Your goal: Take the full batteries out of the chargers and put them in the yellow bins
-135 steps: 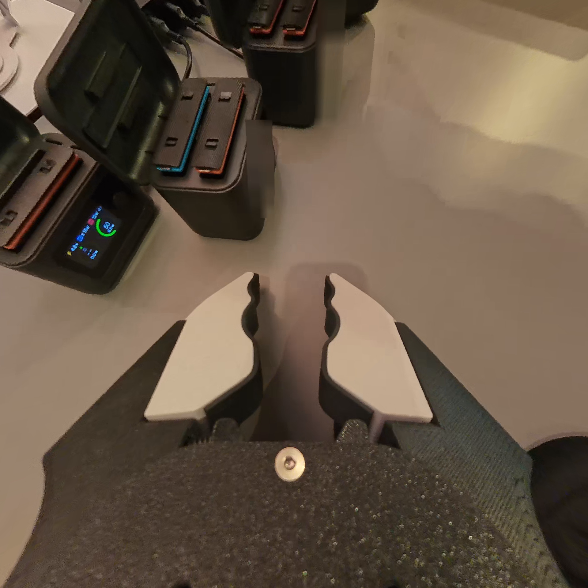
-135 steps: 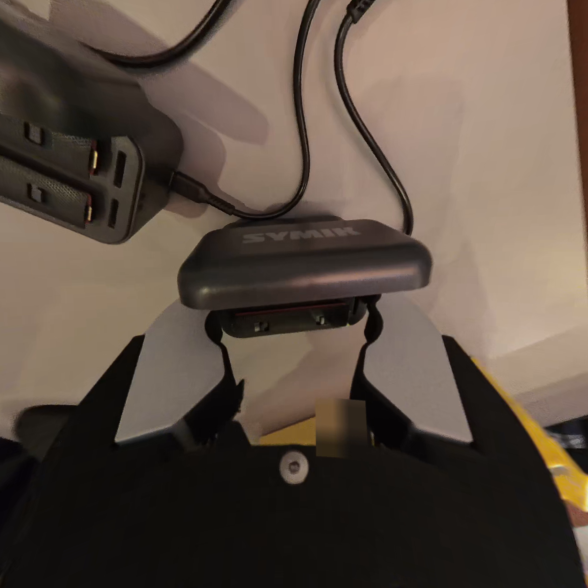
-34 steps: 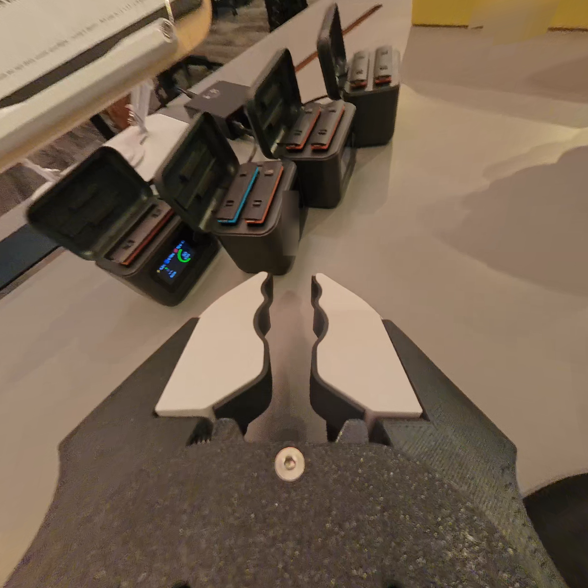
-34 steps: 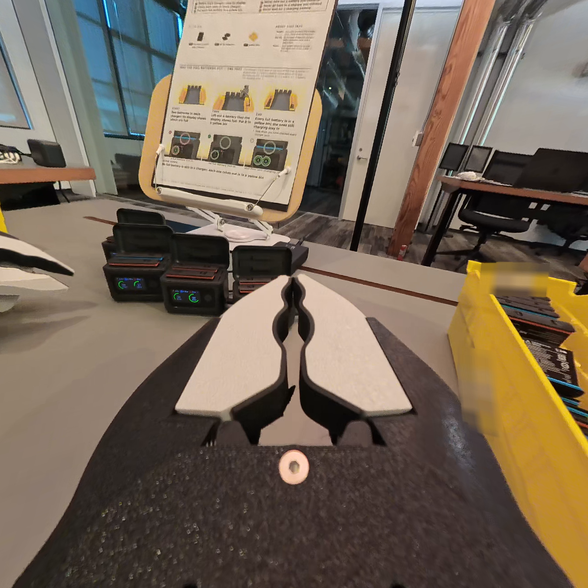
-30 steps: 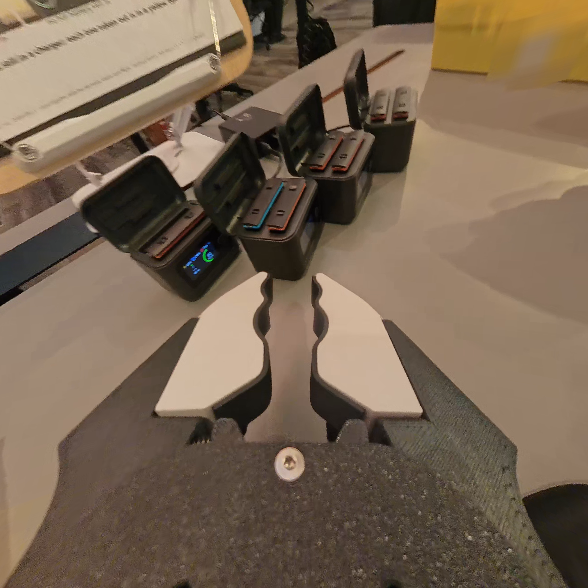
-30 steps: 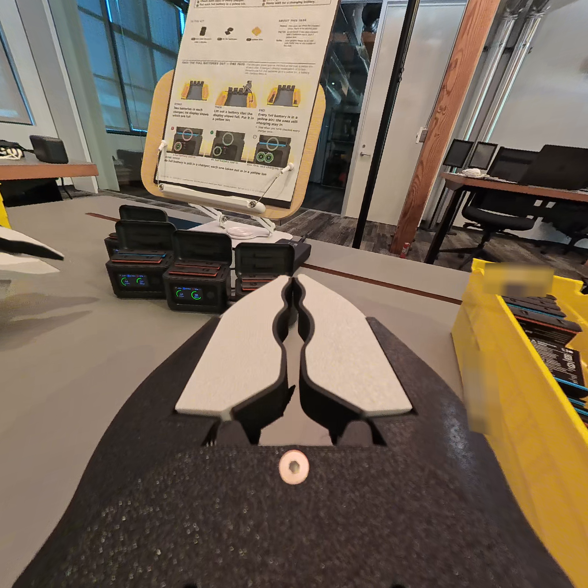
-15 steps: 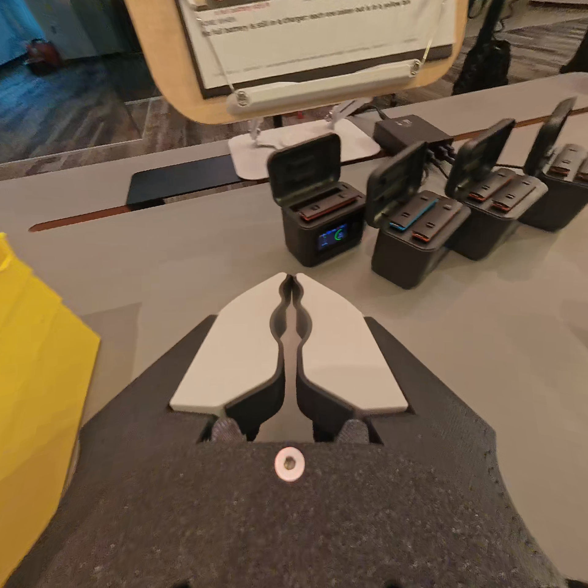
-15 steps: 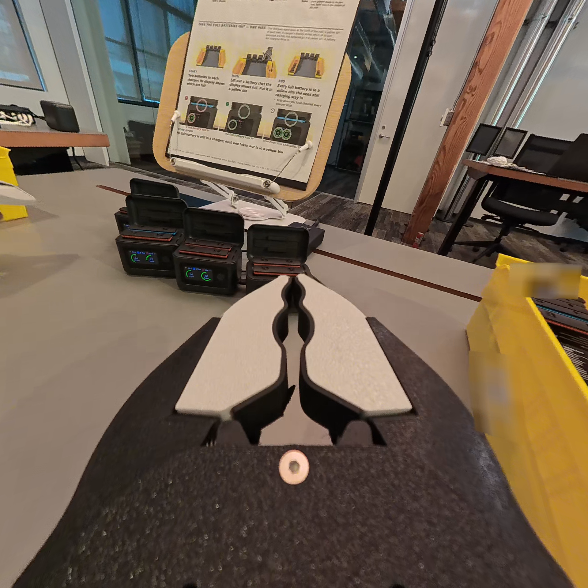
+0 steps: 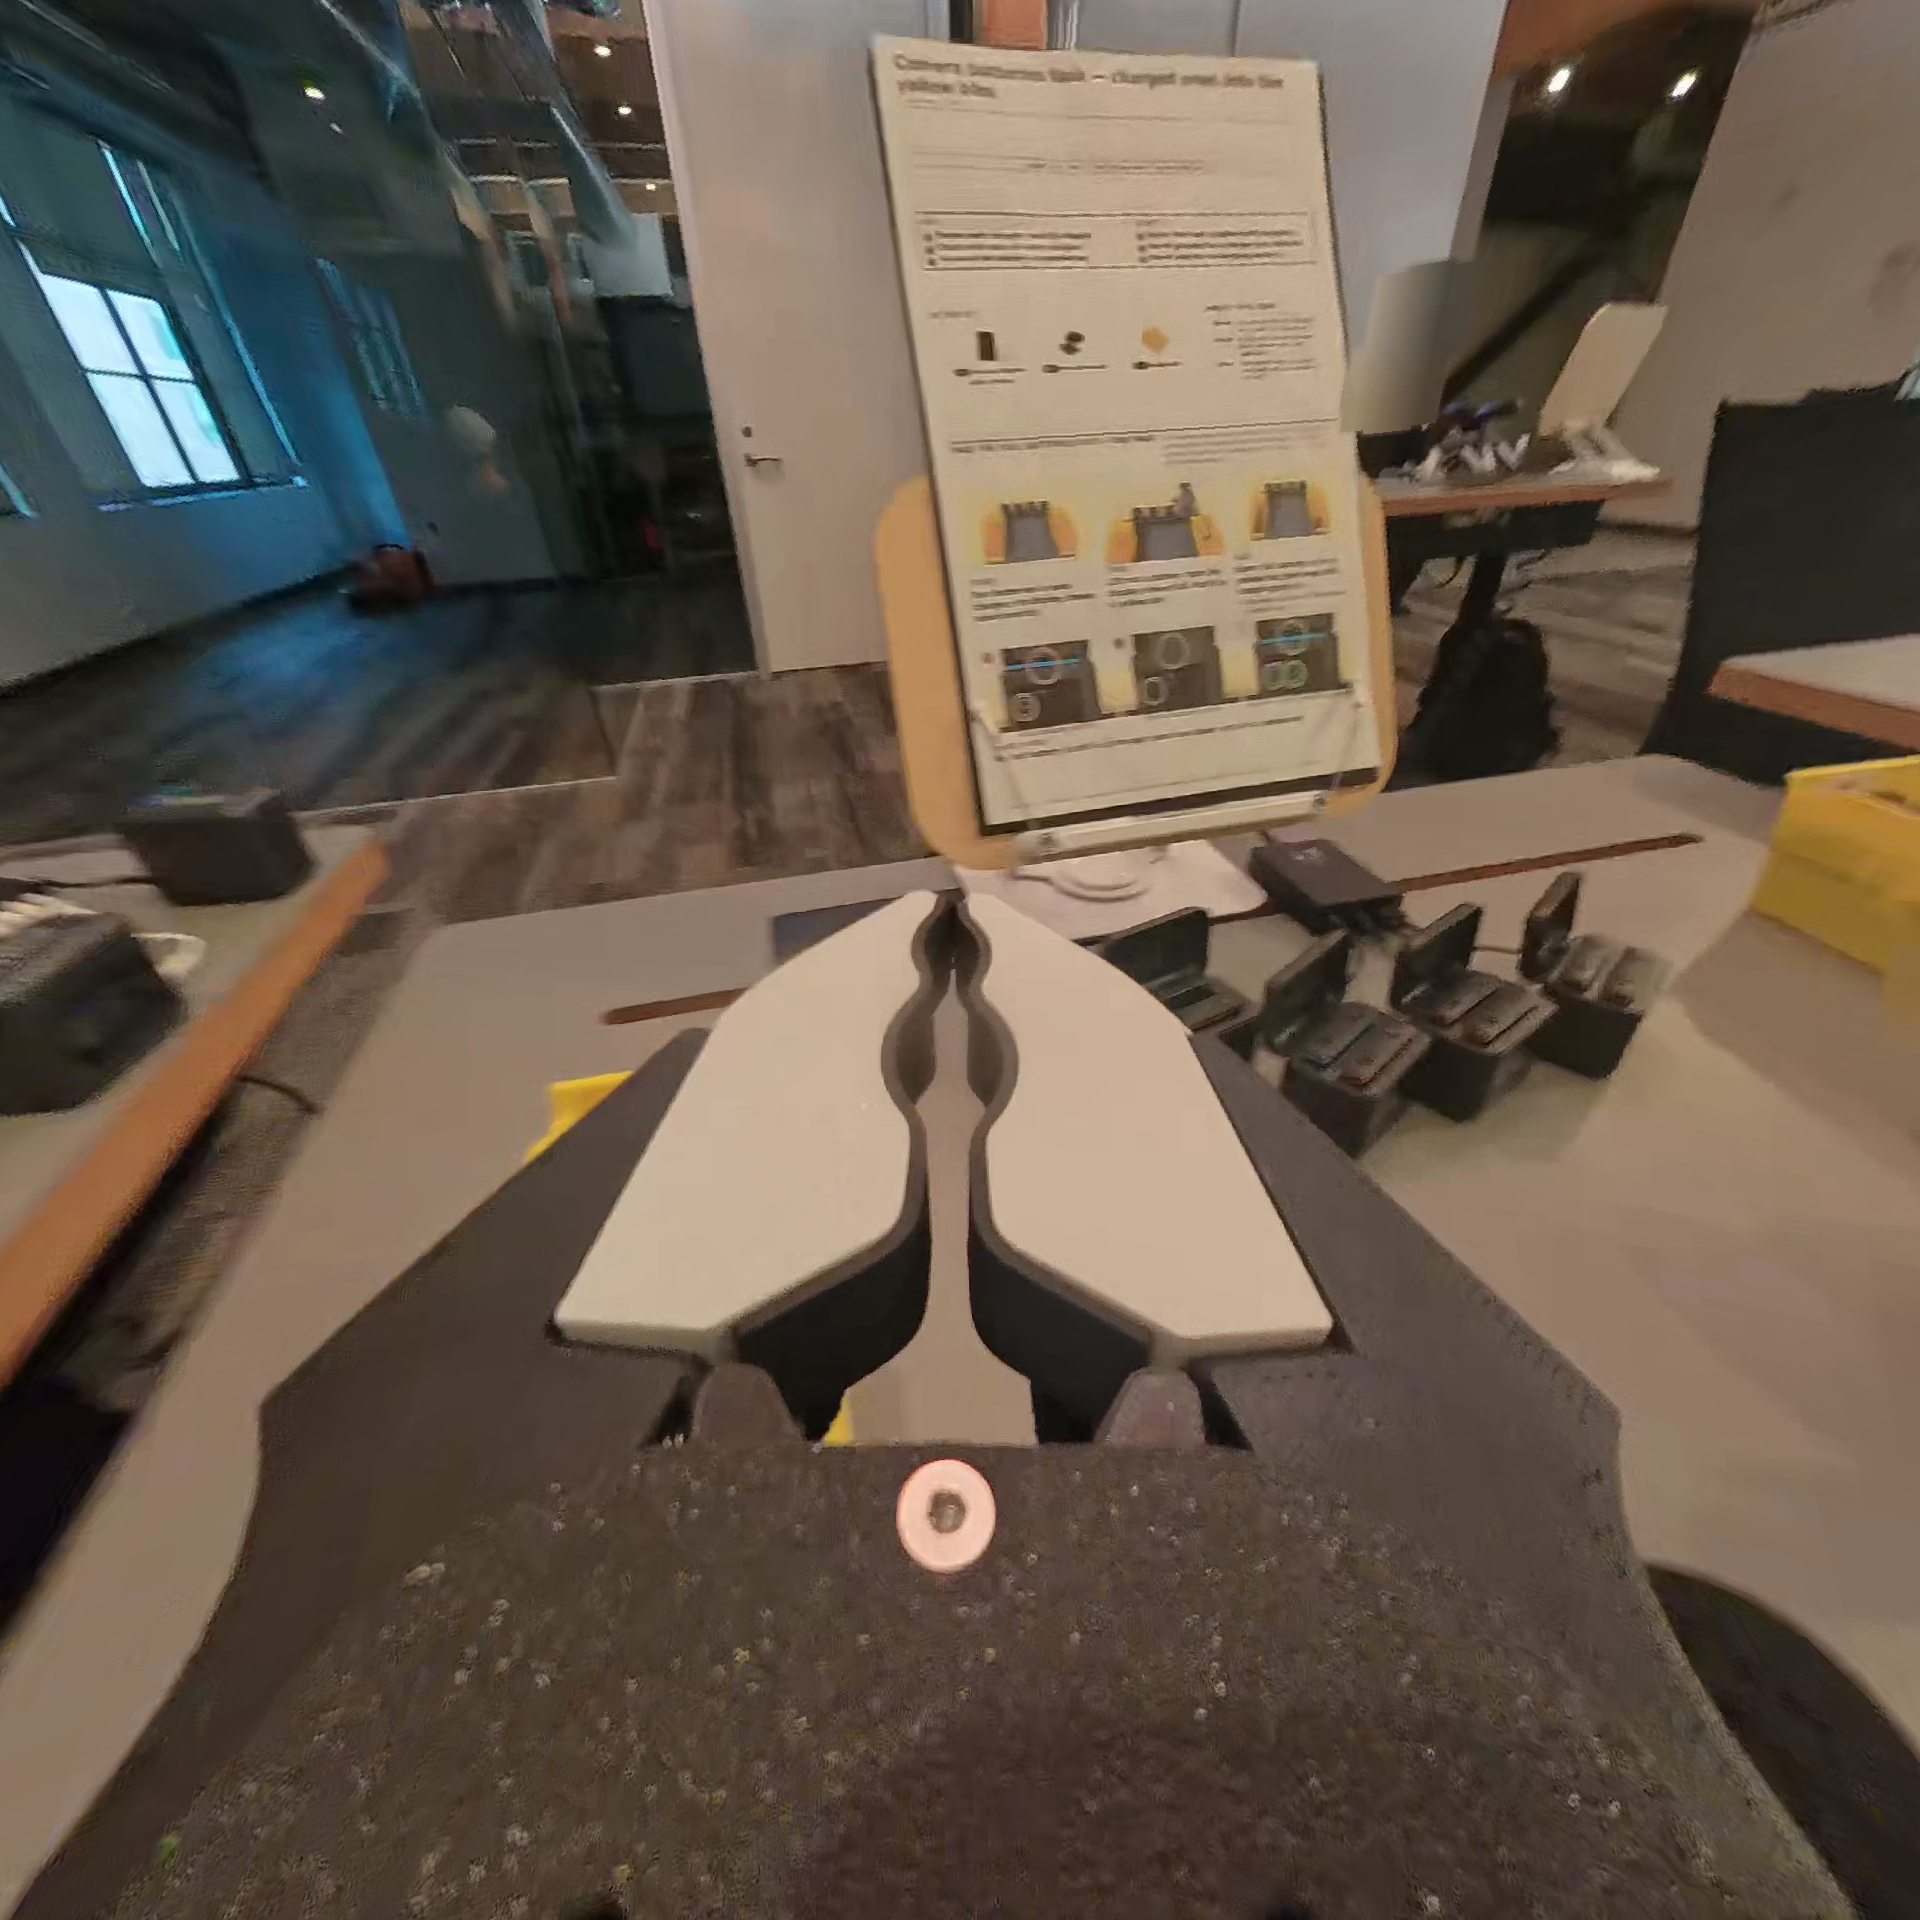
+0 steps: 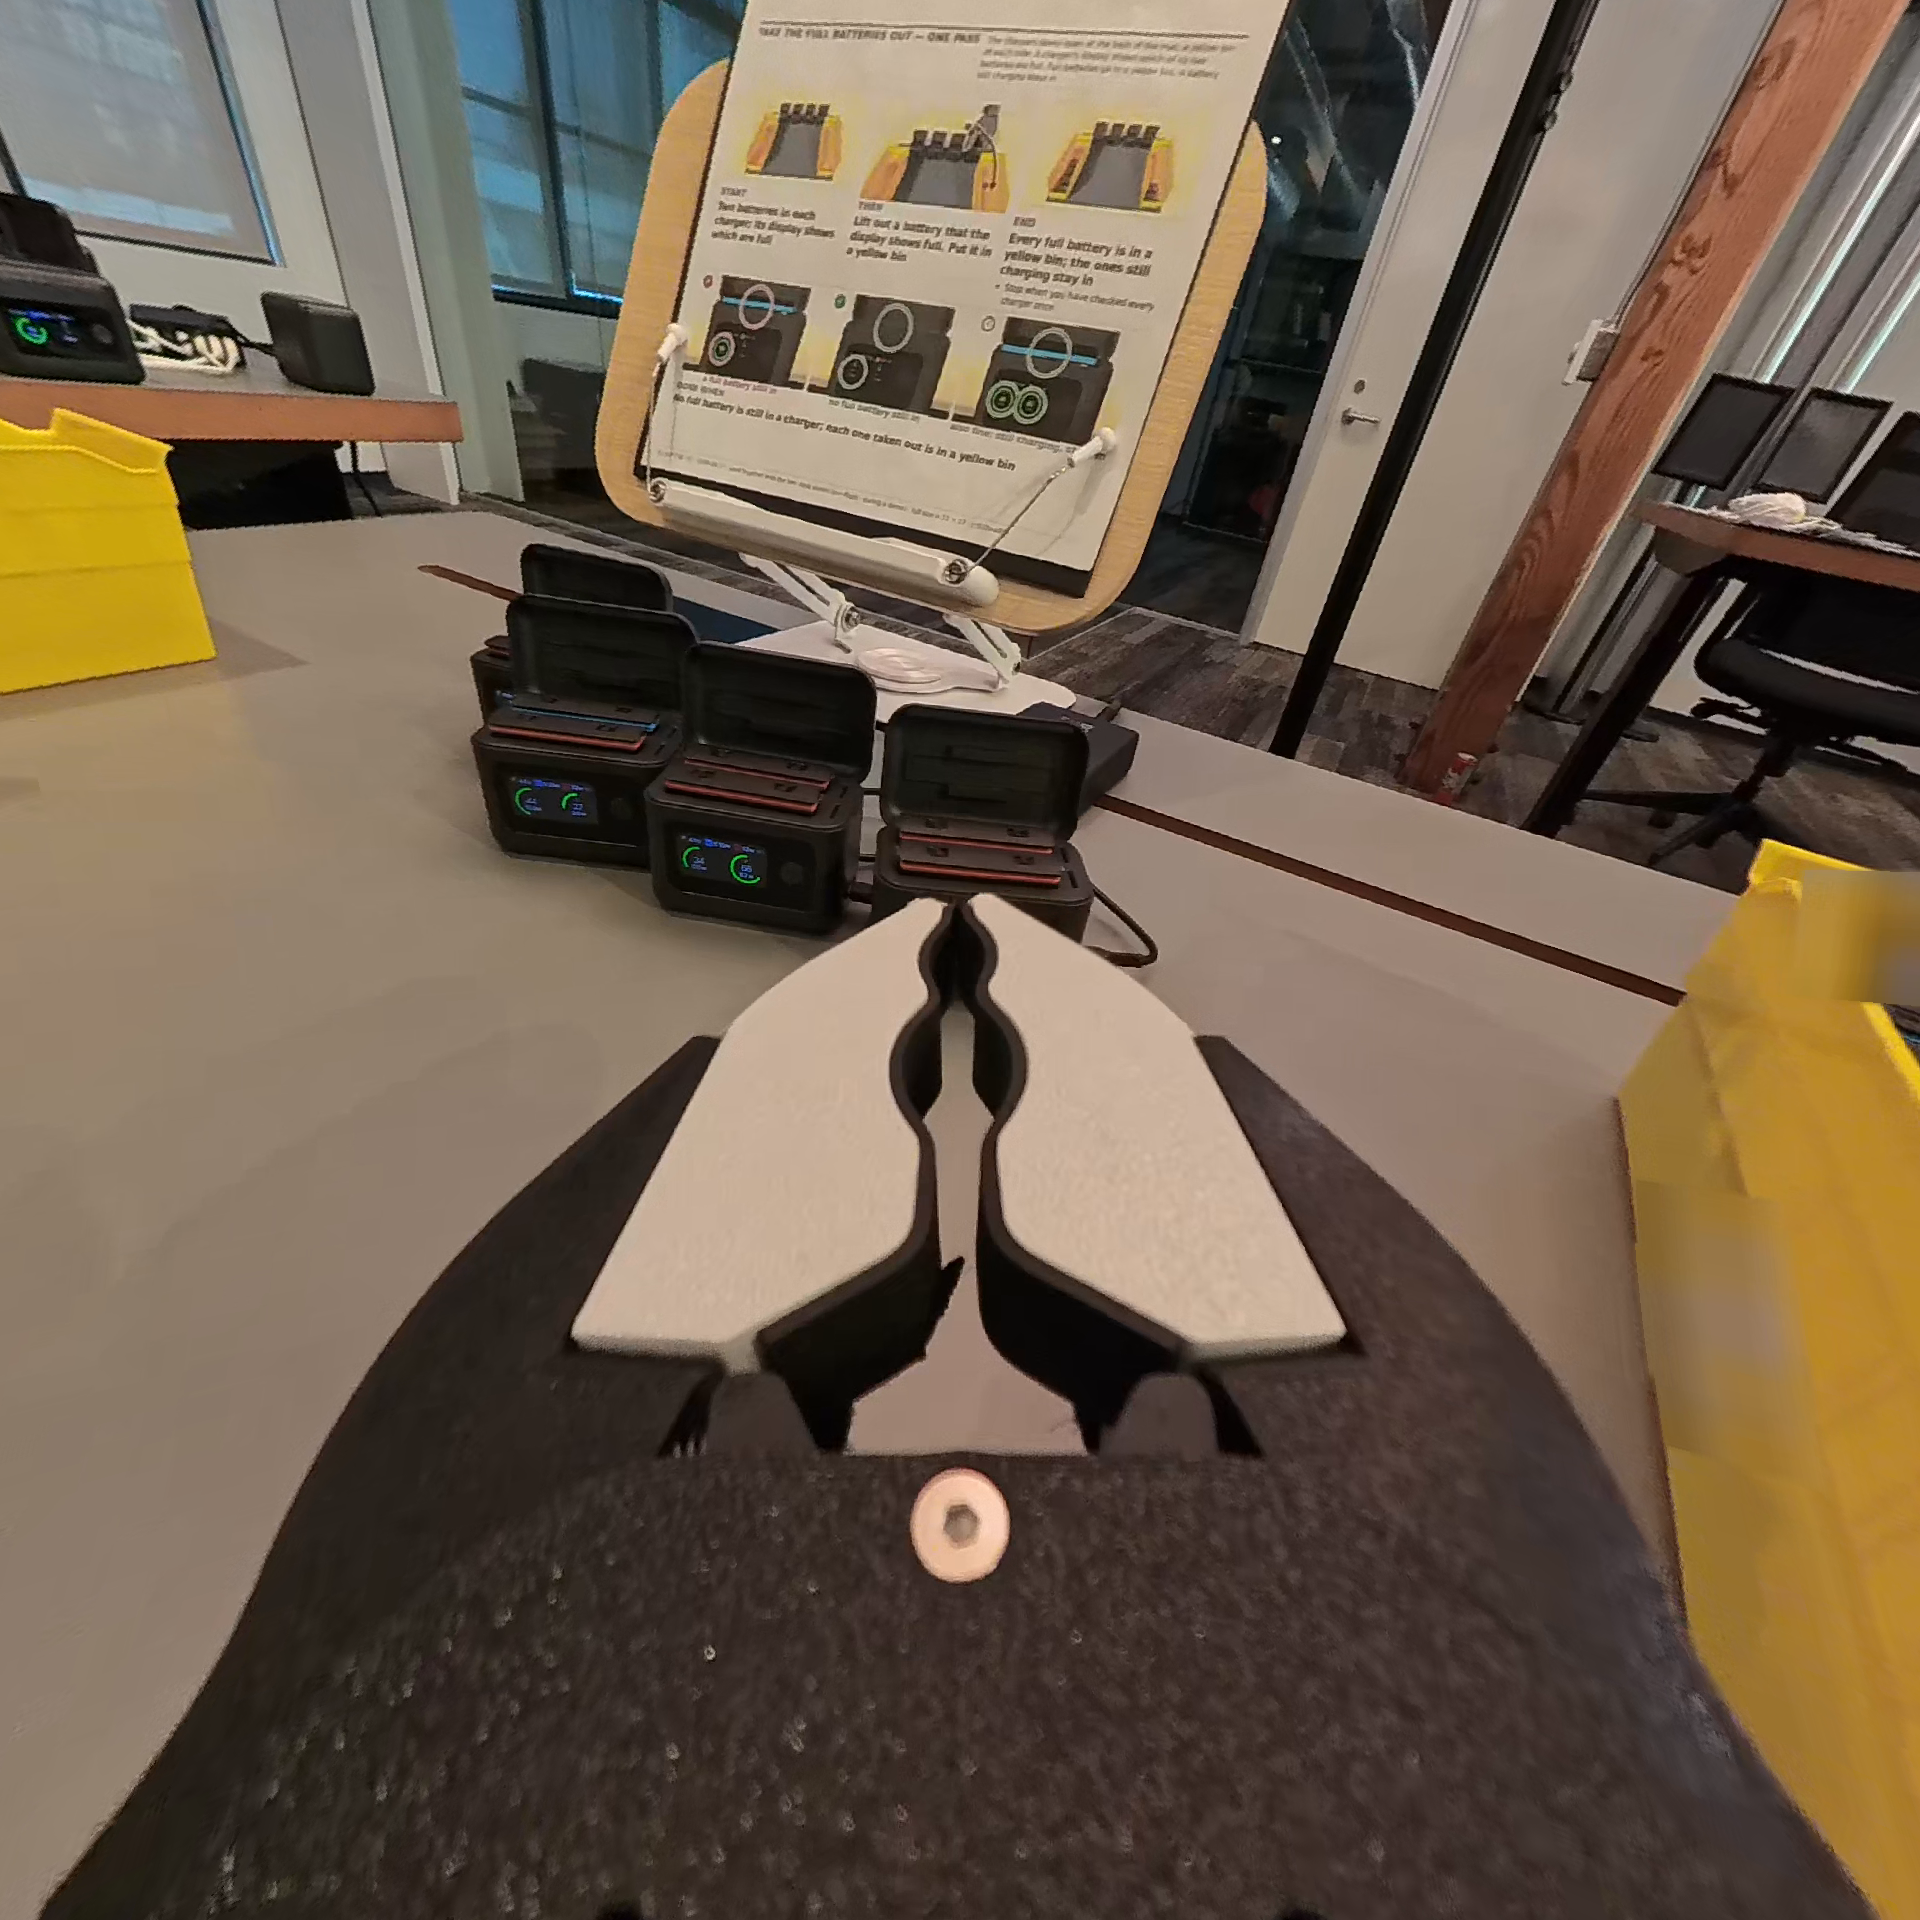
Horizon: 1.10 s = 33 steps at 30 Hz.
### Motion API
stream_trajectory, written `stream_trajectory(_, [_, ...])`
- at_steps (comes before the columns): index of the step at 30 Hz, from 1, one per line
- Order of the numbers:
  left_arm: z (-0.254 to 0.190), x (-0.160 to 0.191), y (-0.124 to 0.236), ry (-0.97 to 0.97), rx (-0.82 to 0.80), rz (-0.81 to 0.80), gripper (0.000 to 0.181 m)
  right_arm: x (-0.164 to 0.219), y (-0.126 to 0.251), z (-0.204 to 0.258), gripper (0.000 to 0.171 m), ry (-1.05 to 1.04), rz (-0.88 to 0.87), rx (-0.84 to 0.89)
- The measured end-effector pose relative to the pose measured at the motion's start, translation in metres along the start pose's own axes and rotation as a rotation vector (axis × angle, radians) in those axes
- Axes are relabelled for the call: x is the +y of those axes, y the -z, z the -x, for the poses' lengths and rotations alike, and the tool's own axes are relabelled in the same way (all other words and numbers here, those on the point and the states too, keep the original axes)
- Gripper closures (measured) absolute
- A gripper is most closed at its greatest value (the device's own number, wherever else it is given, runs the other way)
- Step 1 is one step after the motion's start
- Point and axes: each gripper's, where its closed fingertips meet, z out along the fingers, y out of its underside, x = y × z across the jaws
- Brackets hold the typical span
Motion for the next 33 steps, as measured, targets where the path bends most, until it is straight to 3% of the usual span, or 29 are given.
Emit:
stream_trajectory(4, [0.04,-0.005,0.034,-0.199,0.051,0.144,0.181,0.001,-0.001,0.005,0.171,-0.003,0.009,-0.031])
stream_trajectory(10, [0.063,0.094,0.066,-0.732,0.304,0.678,0.172,0.008,-0.004,0.016,0.171,0.021,0.045,-0.073])
stream_trajectory(14, [0.061,0.146,0.08,-0.858,0.467,0.912,0.164,0.013,-0.006,0.02,0.171,0.026,0.066,-0.092])
stream_trajectory(23, [0.069,0.205,0.075,-1.106,0.547,1.155,0.159,0.02,-0.008,0.025,0.171,0.04,0.101,-0.122])
stream_trajectory(33, [0.082,0.227,0.065,-1.204,0.535,1.268,0.16,0.024,-0.009,0.03,0.171,0.055,0.119,-0.142])
